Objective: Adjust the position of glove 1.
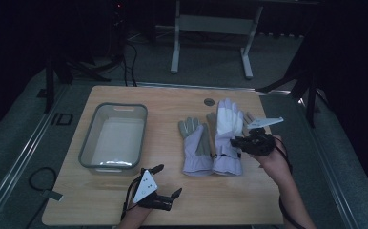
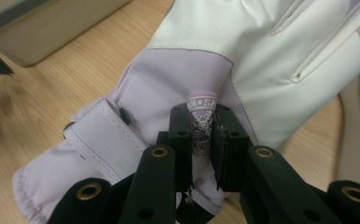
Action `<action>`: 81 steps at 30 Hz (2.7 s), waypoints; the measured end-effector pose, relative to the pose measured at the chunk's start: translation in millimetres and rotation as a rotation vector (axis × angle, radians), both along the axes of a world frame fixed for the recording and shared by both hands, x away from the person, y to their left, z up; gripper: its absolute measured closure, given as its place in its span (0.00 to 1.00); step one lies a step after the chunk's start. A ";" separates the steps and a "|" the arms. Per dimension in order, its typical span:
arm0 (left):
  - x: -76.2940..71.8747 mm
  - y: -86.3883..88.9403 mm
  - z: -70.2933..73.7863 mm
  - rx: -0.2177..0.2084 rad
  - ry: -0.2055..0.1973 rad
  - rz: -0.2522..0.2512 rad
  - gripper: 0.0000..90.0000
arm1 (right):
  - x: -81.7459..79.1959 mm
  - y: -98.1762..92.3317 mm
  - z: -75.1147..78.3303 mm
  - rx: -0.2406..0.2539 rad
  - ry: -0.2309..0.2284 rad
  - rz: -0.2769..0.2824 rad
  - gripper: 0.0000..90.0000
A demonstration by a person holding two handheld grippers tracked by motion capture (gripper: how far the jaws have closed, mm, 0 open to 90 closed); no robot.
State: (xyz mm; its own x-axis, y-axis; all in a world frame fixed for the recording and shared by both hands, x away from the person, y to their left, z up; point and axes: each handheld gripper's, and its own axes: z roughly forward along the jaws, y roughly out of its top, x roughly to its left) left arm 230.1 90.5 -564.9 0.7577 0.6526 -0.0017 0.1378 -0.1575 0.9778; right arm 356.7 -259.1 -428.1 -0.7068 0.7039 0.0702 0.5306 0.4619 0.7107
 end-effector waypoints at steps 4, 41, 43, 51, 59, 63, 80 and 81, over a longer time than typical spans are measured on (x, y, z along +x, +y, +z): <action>0.0 0.1 0.0 0.000 0.000 -0.001 0.01 | 4.3 20.0 2.5 -0.009 -0.007 0.022 0.88; 0.1 0.2 0.1 0.002 0.000 -0.005 0.01 | 39.5 99.4 -55.5 -0.137 0.065 0.003 0.87; 0.0 0.2 0.1 0.002 0.000 -0.006 0.01 | 40.4 100.4 -60.3 -0.137 0.063 -0.006 0.87; 0.0 0.0 0.0 0.000 0.000 -0.004 0.01 | 39.9 103.4 -74.3 -0.134 0.058 -0.008 0.80; 0.4 0.2 0.0 -0.003 0.004 0.004 0.01 | 32.5 91.2 -67.6 -0.052 -0.031 -0.017 0.29; 0.6 0.2 0.0 -0.007 0.011 0.019 0.01 | 28.0 80.0 -63.2 0.027 0.016 0.032 0.15; 8.1 -0.4 1.8 0.040 0.111 0.092 0.01 | -6.7 20.5 -59.8 0.069 -0.073 0.081 0.17; 8.3 -0.5 1.8 0.042 0.113 0.095 0.01 | -8.8 18.2 -59.8 0.077 -0.077 0.080 0.17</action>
State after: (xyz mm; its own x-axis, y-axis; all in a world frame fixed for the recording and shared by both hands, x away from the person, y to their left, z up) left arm 238.4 89.9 -563.0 0.6890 0.7227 -0.0548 0.2630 -0.1789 0.9481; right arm 348.0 -240.9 -487.8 -0.7661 0.6394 0.0652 0.4367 0.4435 0.7827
